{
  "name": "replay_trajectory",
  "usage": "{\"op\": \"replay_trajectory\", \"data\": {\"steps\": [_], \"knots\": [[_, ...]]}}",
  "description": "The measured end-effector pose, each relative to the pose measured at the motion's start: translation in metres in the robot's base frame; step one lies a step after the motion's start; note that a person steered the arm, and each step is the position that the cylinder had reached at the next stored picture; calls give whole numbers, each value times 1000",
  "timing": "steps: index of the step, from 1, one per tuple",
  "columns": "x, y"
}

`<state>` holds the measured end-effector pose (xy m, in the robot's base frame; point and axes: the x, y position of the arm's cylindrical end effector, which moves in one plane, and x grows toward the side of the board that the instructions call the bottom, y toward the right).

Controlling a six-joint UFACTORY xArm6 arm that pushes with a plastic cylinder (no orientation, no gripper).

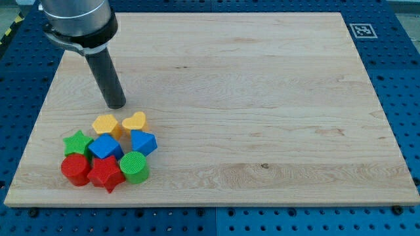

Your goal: Keep yellow heart at the center of the board

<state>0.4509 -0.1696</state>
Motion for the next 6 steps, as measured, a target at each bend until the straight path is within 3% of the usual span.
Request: {"op": "replay_trajectory", "data": {"steps": [1, 2, 3, 4, 6], "knots": [[-4, -5], [-65, -65], [-82, -135], [-73, -135], [66, -125]]}}
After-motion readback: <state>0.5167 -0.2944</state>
